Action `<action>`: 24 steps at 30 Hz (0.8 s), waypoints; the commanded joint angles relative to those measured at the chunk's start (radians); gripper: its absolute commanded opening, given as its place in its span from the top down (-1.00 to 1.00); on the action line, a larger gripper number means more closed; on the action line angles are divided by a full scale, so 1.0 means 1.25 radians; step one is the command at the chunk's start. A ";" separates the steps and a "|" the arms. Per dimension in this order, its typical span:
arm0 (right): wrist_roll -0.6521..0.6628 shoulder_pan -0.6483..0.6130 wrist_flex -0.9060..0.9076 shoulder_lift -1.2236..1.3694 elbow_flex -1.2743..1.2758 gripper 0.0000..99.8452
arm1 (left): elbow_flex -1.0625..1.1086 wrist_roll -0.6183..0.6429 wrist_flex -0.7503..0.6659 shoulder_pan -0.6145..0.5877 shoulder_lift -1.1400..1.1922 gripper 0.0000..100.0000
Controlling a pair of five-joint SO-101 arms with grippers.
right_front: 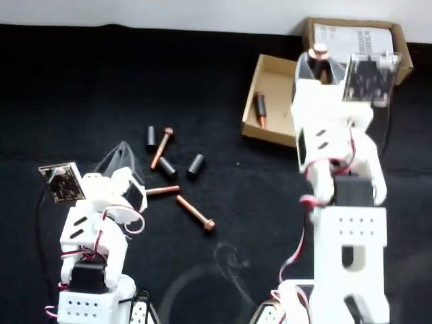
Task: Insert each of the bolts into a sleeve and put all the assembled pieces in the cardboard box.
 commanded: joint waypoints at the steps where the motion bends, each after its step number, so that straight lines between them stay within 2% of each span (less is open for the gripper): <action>1: -0.004 0.010 -0.002 0.072 -0.126 0.99 | 0.023 -0.001 0.001 -0.052 -0.028 0.98; 5: -0.004 0.008 -0.002 0.164 -0.190 0.99 | 0.067 -0.001 0.000 -0.095 -0.025 0.98; 11: -0.005 0.012 -0.001 0.332 -0.283 0.99 | 0.083 0.001 0.007 -0.109 -0.019 0.98; 17: -0.005 0.044 -0.001 0.511 -0.357 0.99 | 0.083 -0.001 0.160 -0.100 -0.019 0.98; 24: -0.005 0.052 0.055 0.661 -0.460 0.99 | 0.083 -0.002 0.166 -0.072 -0.019 0.98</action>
